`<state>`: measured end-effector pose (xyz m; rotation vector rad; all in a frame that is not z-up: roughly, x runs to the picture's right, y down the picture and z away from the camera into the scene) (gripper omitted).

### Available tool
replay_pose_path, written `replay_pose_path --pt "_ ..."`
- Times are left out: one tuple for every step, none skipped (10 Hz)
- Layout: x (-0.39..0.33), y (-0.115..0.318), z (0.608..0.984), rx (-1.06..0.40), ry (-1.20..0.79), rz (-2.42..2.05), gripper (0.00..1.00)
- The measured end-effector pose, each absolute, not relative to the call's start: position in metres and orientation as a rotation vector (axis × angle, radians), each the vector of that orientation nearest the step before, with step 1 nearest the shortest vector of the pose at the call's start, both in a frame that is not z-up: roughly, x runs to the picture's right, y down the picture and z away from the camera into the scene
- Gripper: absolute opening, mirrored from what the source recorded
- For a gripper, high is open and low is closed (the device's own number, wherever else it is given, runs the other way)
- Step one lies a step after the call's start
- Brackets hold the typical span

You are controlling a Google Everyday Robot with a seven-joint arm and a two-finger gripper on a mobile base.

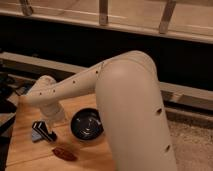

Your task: Knock the eraser over

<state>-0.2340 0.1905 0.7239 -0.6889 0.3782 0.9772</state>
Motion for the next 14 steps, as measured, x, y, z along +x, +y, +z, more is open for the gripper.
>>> replay_pose_path --pt "-0.240 0.192 0.722 -0.690 0.376 0.962 0.35" --pt "-0.250 0.195 0.720 -0.695 0.375 0.944 0.25" --pt "-0.262 0.197 0.717 -0.699 0.376 0.926 0.15" --pt "-0.265 0.197 0.718 -0.698 0.385 0.915 0.05" --pt "-0.263 0.199 0.718 -0.698 0.391 0.908 0.02" --pt "-0.259 0.203 0.715 -0.698 0.397 0.894 0.02" --pt "-0.263 0.205 0.711 -0.694 0.399 0.898 0.02" --pt "-0.267 0.203 0.711 -0.687 0.403 0.900 0.02" --pt "-0.271 0.198 0.713 -0.681 0.407 0.902 0.02" --pt "-0.266 0.190 0.718 -0.670 0.415 0.906 0.02" --pt "-0.260 0.185 0.722 -0.670 0.424 0.907 0.02" --pt "-0.262 0.185 0.722 -0.670 0.424 0.905 0.02" --pt "-0.262 0.187 0.720 -0.662 0.430 0.906 0.02" --pt "-0.264 0.187 0.719 -0.657 0.432 0.911 0.02"
